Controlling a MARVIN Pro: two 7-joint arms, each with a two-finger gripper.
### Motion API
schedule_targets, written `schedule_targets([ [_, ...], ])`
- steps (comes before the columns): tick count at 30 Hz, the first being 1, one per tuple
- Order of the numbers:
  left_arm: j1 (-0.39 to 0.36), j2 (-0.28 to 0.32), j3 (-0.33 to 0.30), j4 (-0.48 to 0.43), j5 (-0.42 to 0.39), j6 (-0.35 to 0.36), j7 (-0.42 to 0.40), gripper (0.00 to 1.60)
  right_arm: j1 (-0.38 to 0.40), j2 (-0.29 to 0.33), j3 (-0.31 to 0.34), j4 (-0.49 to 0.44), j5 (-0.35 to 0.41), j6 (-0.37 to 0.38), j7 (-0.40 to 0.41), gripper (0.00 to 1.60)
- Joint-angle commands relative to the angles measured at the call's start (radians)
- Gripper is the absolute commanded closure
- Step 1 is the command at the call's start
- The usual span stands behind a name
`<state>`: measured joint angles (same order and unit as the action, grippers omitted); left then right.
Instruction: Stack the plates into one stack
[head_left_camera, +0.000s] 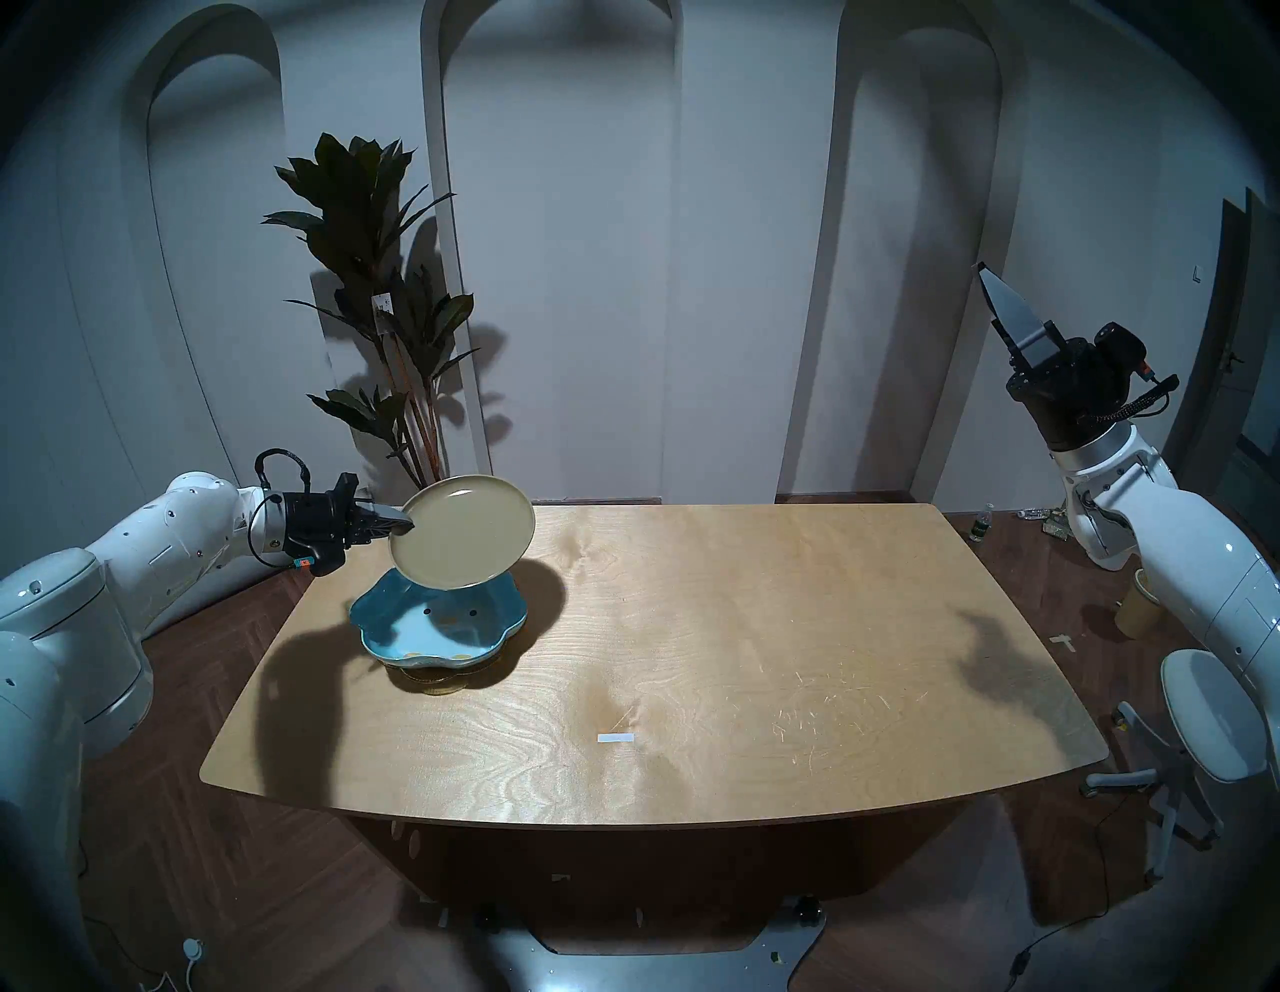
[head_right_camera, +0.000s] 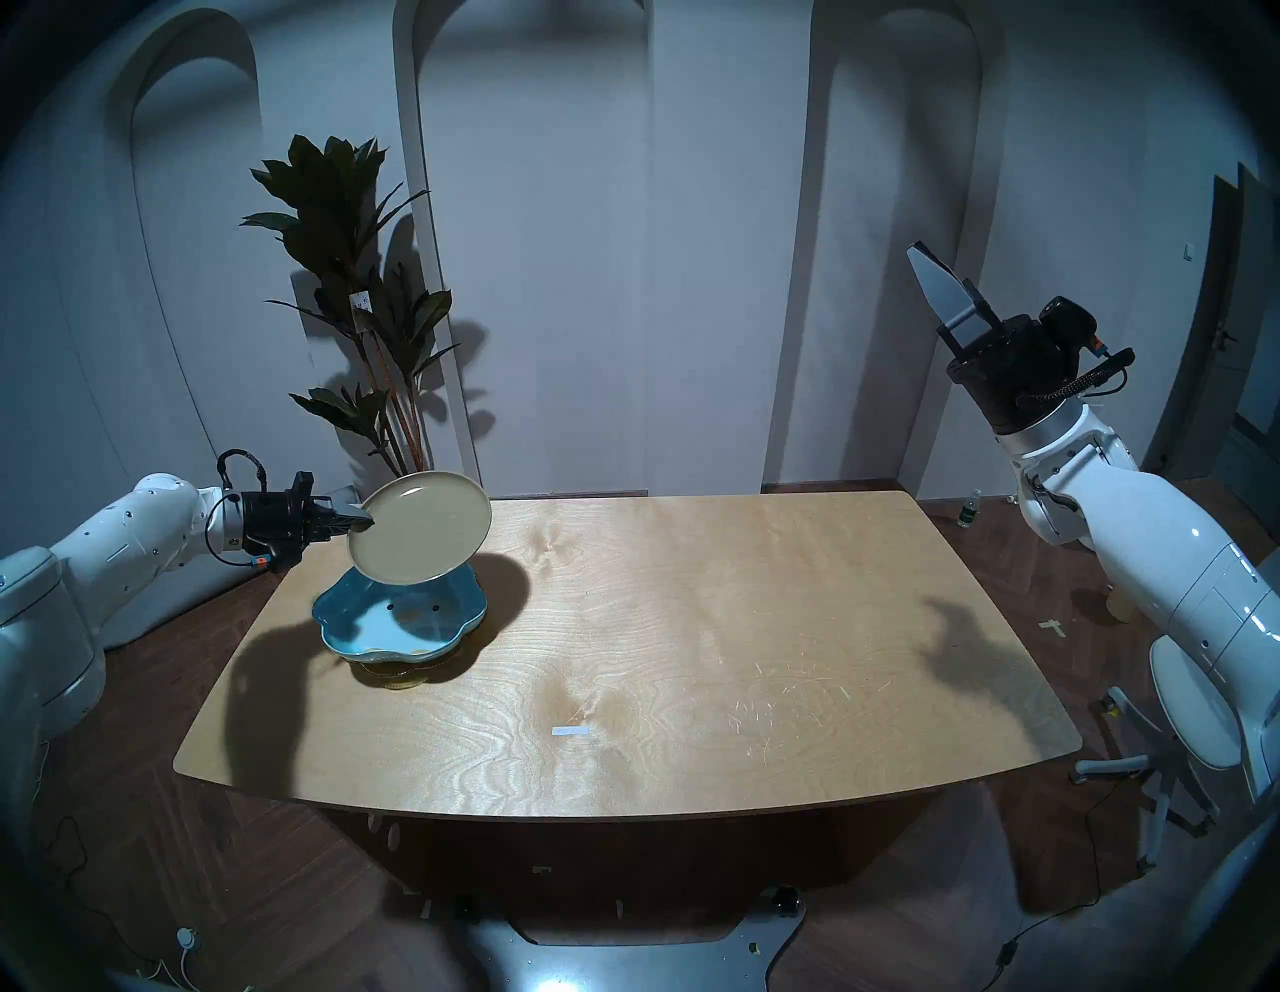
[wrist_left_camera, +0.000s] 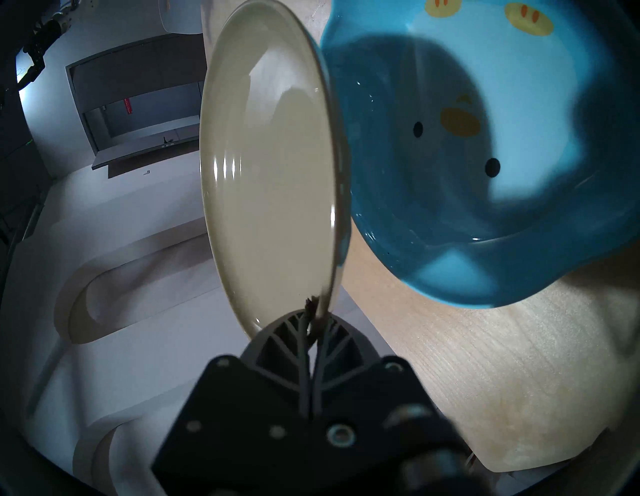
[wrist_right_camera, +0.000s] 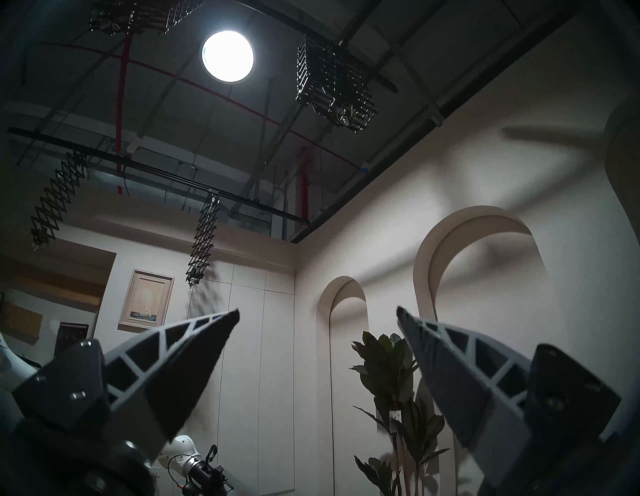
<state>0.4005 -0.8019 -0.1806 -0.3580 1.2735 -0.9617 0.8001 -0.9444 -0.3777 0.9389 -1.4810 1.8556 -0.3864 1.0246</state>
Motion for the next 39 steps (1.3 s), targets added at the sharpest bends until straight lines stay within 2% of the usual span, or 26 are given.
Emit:
schedule_targets([
  [1,-0.023,-0.019,0.013,0.021,-0.042,0.002,0.025,1.6,0.051,0.0,0.021,0.005,0.0,0.038,-0.003,0.0],
  [17,-0.042,-0.051,0.079,0.093,-0.049,0.002,0.02,1.6,0.079,0.012,0.025,-0.014,-0.021,0.089,-0.035,0.0],
  [26,-0.067,-0.026,0.111,0.096,-0.042,0.002,0.041,1.6,0.116,-0.015,0.024,-0.008,-0.036,0.131,-0.064,0.0],
  [33,-0.054,0.0,0.136,0.092,-0.043,0.002,0.072,1.6,0.166,-0.047,0.023,0.013,-0.06,0.174,-0.091,0.0],
  [39,-0.042,0.025,0.164,0.094,-0.042,0.002,0.102,1.6,0.169,-0.053,0.022,0.045,-0.074,0.197,-0.073,0.0],
])
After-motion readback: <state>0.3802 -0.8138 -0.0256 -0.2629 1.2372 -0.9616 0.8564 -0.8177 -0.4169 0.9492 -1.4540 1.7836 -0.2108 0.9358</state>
